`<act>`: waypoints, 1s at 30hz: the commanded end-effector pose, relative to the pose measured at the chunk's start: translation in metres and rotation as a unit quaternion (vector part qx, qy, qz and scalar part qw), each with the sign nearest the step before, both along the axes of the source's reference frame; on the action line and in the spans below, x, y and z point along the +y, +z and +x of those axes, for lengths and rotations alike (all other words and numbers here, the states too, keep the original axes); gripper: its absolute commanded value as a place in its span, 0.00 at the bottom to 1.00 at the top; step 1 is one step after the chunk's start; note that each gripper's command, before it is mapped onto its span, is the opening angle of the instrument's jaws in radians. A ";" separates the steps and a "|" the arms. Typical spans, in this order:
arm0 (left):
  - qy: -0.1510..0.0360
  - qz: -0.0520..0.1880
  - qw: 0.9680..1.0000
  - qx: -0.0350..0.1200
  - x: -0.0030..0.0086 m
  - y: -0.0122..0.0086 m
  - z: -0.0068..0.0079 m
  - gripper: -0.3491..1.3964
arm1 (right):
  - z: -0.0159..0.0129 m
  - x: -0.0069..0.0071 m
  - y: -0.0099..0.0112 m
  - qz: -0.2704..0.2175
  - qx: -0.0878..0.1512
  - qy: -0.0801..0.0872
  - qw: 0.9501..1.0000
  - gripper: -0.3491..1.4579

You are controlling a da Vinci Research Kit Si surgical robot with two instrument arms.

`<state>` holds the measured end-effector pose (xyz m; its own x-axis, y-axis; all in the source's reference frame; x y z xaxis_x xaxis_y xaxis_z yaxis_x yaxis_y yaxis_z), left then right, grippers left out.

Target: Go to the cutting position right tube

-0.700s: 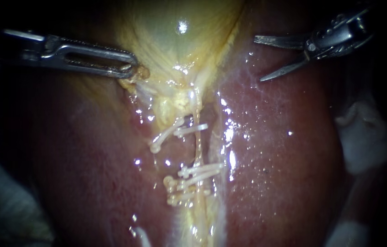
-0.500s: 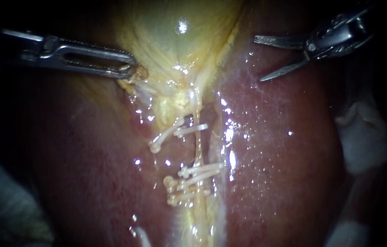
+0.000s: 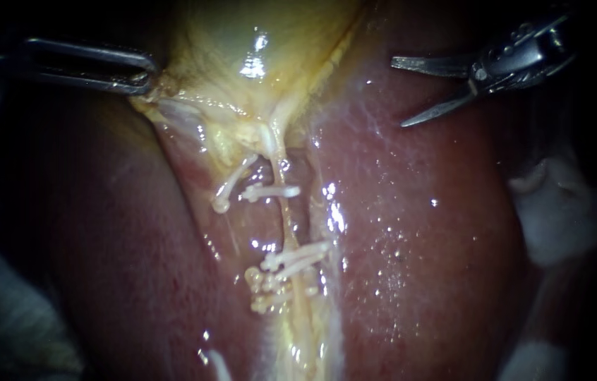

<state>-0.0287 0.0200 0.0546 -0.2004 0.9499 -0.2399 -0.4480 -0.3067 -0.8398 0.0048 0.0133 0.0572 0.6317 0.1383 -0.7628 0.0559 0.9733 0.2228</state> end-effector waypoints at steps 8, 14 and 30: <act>0.000 0.000 1.000 0.000 0.0000 0.0000 0.0000 0.00 | 0.0024 -0.0033 0.0010 0.104 0.003 0.016 0.994 0.99; 0.000 0.000 1.000 0.000 0.0000 0.0000 0.0000 0.00 | 0.0040 -0.0070 0.0023 0.184 -0.015 0.011 0.983 0.99; 0.000 0.000 1.000 0.000 0.0000 0.0000 0.0001 0.00 | 0.0085 -0.0134 0.0086 0.275 -0.059 -0.014 0.959 0.99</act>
